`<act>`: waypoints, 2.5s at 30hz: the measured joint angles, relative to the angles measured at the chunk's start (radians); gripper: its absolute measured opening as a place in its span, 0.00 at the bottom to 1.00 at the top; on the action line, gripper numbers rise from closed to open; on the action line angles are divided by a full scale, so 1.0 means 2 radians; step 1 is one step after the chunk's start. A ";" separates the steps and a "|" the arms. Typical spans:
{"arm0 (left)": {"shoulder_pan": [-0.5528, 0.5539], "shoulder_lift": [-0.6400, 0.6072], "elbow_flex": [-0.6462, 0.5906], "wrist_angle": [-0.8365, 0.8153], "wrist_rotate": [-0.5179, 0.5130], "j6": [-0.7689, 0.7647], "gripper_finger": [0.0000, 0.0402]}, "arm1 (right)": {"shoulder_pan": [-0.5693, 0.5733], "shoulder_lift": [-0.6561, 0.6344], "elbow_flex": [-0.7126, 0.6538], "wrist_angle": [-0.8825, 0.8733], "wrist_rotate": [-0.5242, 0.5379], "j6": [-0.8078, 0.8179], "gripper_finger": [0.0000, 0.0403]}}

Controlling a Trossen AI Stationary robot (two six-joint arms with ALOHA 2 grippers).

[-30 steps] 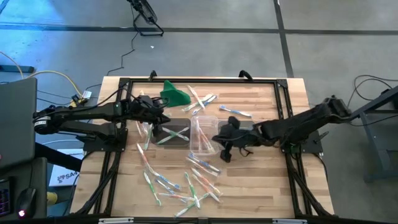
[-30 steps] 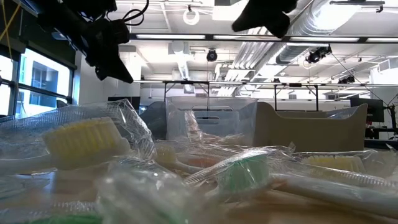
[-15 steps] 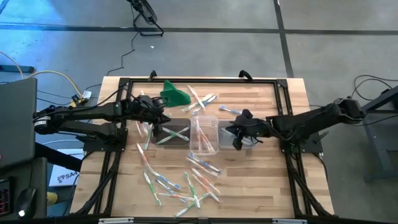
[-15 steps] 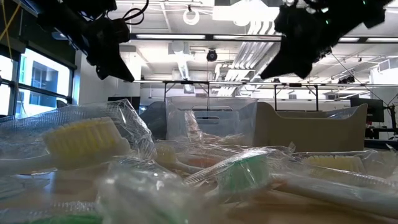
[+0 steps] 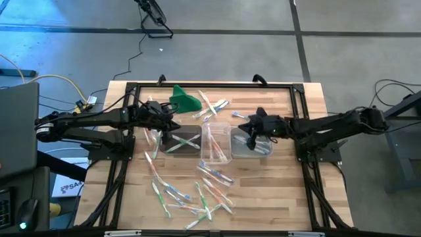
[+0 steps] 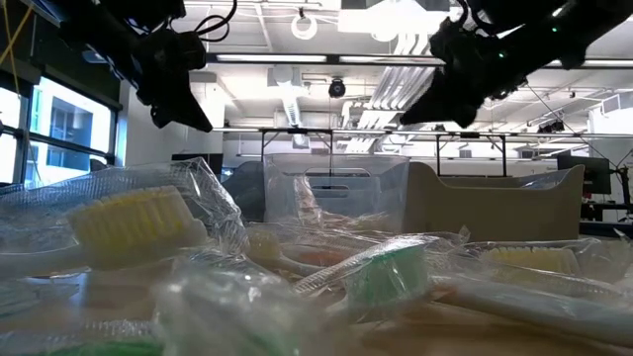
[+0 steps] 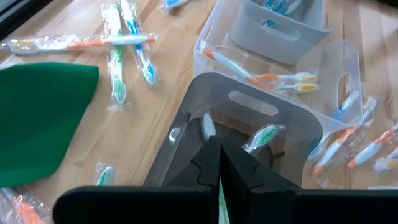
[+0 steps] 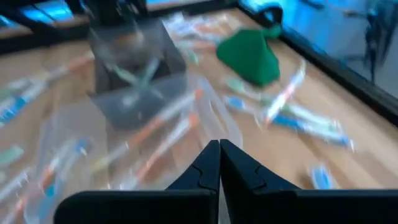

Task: Pick & Place Toothbrushes
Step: Put the blue toothbrush into the gray bin

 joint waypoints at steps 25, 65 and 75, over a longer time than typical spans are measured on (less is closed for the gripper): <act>0.000 0.000 0.000 0.125 -0.138 0.004 0.00 | -0.149 0.001 0.000 0.032 -0.097 -0.041 0.00; 0.106 0.000 0.000 0.145 -0.216 0.106 0.00 | -0.306 0.238 0.330 -0.449 -0.226 -0.259 0.00; 0.192 0.000 0.000 0.125 -0.164 0.105 0.00 | -0.307 0.290 0.361 -0.493 -0.215 -0.265 0.00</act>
